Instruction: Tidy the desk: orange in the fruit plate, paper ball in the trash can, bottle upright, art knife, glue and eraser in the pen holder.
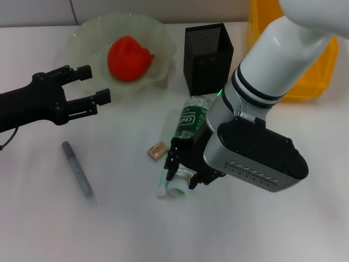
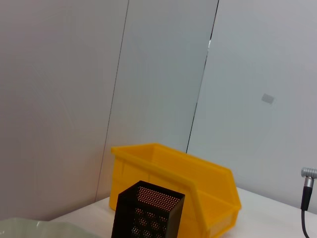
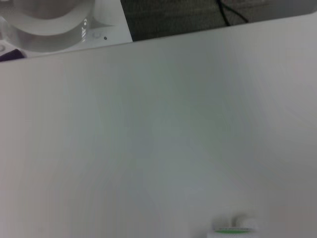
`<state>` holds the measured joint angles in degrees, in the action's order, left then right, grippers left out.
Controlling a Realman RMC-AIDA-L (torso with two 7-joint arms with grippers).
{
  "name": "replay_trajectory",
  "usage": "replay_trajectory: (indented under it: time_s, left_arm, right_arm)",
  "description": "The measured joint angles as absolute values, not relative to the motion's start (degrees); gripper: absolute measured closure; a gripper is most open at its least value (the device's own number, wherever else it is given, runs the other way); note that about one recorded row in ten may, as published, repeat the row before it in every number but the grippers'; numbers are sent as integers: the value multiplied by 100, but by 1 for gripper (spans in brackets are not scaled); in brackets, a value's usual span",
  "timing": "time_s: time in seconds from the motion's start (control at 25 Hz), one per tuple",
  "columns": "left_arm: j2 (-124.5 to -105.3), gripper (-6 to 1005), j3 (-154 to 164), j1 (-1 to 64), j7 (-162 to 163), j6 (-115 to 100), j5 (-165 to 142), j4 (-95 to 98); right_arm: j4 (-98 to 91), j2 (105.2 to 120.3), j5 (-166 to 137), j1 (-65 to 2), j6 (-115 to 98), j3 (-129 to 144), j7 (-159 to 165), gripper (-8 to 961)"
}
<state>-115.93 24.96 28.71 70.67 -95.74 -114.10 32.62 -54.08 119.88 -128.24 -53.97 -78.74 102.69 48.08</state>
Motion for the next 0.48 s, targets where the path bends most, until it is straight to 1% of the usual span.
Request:
replay_trajectory:
  time_s: [0.48]
  left_arm:
    - [-11566,184,2466,2883,7051,-9571,-11407,3261]
  right_arm:
    - [-5492,11988,-12794,-5393,-7749,10424,5043,530]
